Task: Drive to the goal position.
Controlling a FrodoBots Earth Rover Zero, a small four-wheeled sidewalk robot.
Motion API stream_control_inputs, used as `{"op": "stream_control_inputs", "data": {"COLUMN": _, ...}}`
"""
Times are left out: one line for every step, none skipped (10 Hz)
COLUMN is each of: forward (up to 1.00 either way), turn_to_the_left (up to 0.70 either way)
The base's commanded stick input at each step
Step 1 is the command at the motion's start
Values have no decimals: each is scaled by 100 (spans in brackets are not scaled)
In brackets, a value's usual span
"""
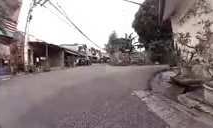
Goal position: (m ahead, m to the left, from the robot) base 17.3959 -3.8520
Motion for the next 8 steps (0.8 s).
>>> {"op": "stream_control_inputs", "data": {"forward": 100, "turn_to_the_left": 0}}
{"op": "stream_control_inputs", "data": {"forward": 100, "turn_to_the_left": 0}}
{"op": "stream_control_inputs", "data": {"forward": 100, "turn_to_the_left": 0}}
{"op": "stream_control_inputs", "data": {"forward": 100, "turn_to_the_left": 0}}
{"op": "stream_control_inputs", "data": {"forward": 100, "turn_to_the_left": 0}}
{"op": "stream_control_inputs", "data": {"forward": 100, "turn_to_the_left": 0}}
{"op": "stream_control_inputs", "data": {"forward": 100, "turn_to_the_left": 0}}
{"op": "stream_control_inputs", "data": {"forward": 100, "turn_to_the_left": 0}}
